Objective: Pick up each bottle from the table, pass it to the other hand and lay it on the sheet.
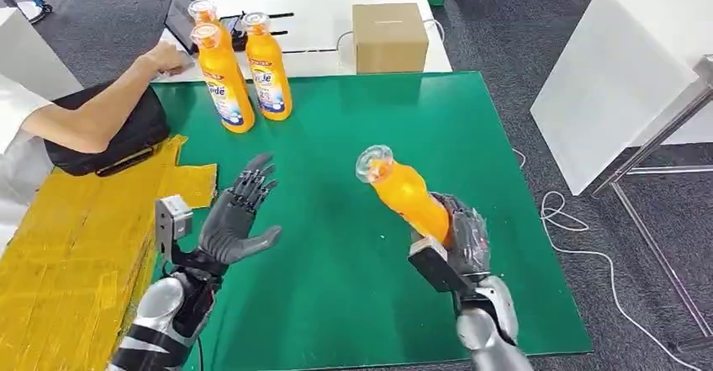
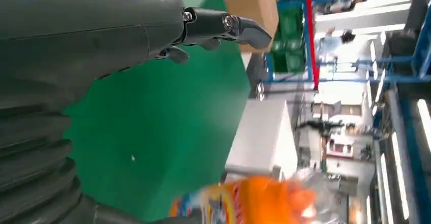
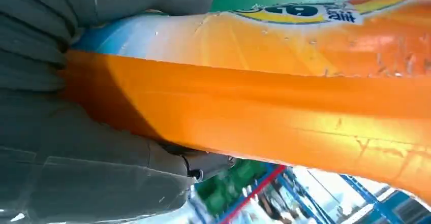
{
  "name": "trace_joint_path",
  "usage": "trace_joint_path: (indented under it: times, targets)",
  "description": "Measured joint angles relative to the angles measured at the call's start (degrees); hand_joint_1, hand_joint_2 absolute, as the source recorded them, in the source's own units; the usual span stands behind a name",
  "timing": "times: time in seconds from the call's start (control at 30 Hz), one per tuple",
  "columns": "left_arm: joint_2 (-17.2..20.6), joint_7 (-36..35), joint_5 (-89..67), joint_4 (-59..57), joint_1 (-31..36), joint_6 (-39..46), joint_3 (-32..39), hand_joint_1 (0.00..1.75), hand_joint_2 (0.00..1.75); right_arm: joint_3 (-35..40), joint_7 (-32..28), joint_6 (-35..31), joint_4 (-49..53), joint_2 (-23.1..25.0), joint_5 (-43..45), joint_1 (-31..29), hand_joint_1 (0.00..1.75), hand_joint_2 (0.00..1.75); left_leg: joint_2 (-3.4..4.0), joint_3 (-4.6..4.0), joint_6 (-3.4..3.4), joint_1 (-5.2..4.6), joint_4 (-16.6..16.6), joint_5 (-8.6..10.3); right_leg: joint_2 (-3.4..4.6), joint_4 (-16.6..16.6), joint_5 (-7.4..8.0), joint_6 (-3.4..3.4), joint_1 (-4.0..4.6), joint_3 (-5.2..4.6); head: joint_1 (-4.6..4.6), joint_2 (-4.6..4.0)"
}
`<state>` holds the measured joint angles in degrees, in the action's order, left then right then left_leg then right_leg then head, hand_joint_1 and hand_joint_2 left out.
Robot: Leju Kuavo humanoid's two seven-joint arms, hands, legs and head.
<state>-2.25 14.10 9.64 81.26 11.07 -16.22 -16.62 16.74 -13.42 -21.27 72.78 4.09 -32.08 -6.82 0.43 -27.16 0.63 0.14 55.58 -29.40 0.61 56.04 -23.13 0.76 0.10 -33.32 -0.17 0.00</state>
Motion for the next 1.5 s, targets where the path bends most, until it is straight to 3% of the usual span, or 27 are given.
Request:
trace_joint_path:
  times: [0.33, 0.6, 1.43, 1.47, 1.5]
  targets:
    - [-0.37, -0.50, 2.03, -4.00, 4.18, 0.28, -5.35, 0.00, 1.75, 4.61, -2.31, 0.61, -7.40, 6.96, 9.02, -4.81, 1.75, 1.75, -0.01, -0.08, 0.00, 0.00, 0.00, 0.00, -0.01, 0.01, 0.00, 0.00, 0.00, -0.09, -0.02, 0.00]
    - [-0.50, -0.70, 3.63, -5.68, 5.91, 0.61, -6.82, 0.00, 1.75, 9.35, -3.47, 1.73, -11.05, 9.41, 11.06, -6.33, 1.75, 1.75, -0.01, -0.10, 0.00, 0.00, 0.00, 0.00, -0.02, 0.01, 0.00, 0.00, 0.01, -0.11, -0.02, 0.00]
    - [-0.61, -0.33, 7.37, -9.88, 8.03, 1.29, -7.62, 0.00, 1.75, 20.83, -4.37, -0.46, -17.70, 11.54, 10.23, -10.21, 1.75, 1.75, -0.01, -0.11, -0.01, 0.00, 0.00, 0.00, -0.02, 0.02, 0.00, 0.00, 0.00, -0.13, 0.00, 0.00]
    - [-0.61, -0.20, 7.54, -9.96, 8.03, 1.31, -7.60, 0.09, 1.75, 21.05, -4.33, -0.50, -17.94, 11.51, 10.53, -10.32, 1.75, 1.75, -0.01, -0.11, -0.01, 0.00, 0.00, 0.00, -0.02, 0.02, 0.00, 0.00, 0.01, -0.13, 0.00, 0.00]
    - [-0.61, -0.13, 7.78, -9.96, 8.03, 1.40, -7.60, 1.41, 1.75, 21.22, -4.33, -0.54, -18.16, 11.51, 10.79, -10.42, 1.75, 1.75, -0.01, -0.11, -0.01, 0.00, 0.00, 0.00, -0.02, 0.02, 0.00, 0.00, 0.01, -0.12, 0.02, 0.00]
